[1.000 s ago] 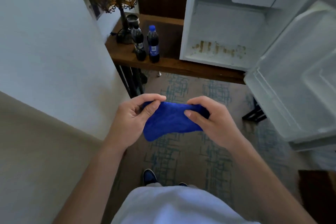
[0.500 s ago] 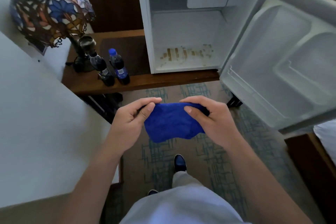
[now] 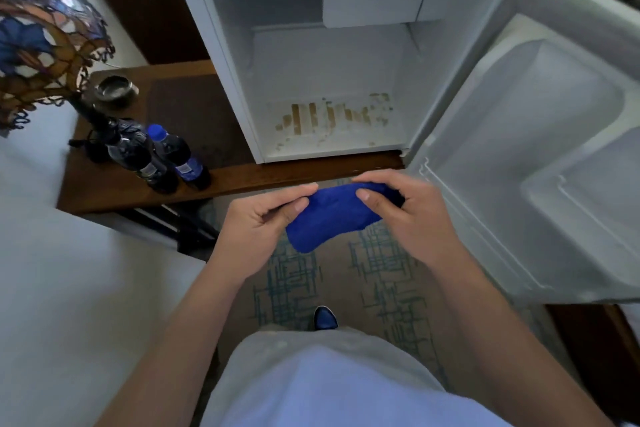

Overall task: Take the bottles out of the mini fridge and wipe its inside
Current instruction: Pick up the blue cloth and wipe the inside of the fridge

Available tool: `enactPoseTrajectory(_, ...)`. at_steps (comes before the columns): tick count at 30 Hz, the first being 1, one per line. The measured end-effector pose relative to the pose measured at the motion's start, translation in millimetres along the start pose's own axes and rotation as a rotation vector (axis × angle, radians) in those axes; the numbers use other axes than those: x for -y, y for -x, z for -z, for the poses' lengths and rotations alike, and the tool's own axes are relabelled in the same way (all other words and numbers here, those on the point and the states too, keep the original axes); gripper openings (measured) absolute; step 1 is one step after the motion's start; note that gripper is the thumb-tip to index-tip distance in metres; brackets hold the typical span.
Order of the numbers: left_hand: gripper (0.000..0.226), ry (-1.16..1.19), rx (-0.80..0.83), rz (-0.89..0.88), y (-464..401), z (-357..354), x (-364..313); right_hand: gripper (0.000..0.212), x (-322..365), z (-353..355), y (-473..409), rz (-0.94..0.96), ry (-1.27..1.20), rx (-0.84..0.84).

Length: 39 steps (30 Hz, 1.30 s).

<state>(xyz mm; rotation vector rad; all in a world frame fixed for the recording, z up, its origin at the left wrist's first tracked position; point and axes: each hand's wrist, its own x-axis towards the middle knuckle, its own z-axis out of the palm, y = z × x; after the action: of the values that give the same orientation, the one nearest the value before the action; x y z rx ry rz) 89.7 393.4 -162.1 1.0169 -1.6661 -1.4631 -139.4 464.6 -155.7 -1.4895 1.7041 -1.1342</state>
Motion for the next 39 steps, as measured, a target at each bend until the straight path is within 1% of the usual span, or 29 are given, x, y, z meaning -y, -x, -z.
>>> enactPoseTrajectory(6,0.032,-0.147,0.167,0.043,-50.6,1.0,8.7,0.022,-26.1,6.1,-28.5,-0.051,0.062,-0.029)
enactPoseTrajectory(12,0.036,-0.222,0.318,-0.009,-105.3,17.7,22.4,0.023,-41.7,-2.2,-62.1,-0.081,0.075,-0.077)
enactPoseTrajectory(16,0.035,-0.139,0.339,-0.033,-138.6,25.0,36.9,0.021,-47.2,-9.5,-87.2,-0.101,0.151,-0.138)
enactPoseTrajectory(19,0.035,-0.088,0.379,-0.003,-162.4,32.2,43.1,0.02,-45.9,-10.9,-105.6,-0.12,0.168,-0.156)
enactPoseTrajectory(23,0.033,-0.172,0.405,-0.05,-193.1,41.0,45.5,0.02,-49.3,-16.2,-126.0,-0.145,0.212,-0.197)
enactPoseTrajectory(27,0.038,-0.253,0.491,-0.012,-219.0,42.1,53.8,0.02,-59.3,-23.2,-142.3,-0.185,0.189,-0.239)
enactPoseTrajectory(31,0.038,-0.294,0.511,0.002,-234.1,35.0,67.6,0.021,-72.5,-26.7,-159.1,-0.238,0.168,-0.287)
enactPoseTrajectory(34,0.038,-0.311,0.503,0.035,-242.9,29.2,77.3,0.022,-85.4,-25.3,-172.1,-0.259,0.184,-0.266)
enactPoseTrajectory(39,0.037,-0.312,0.491,0.096,-257.7,21.7,91.4,0.022,-107.7,-17.3,-194.4,-0.245,0.279,-0.198)
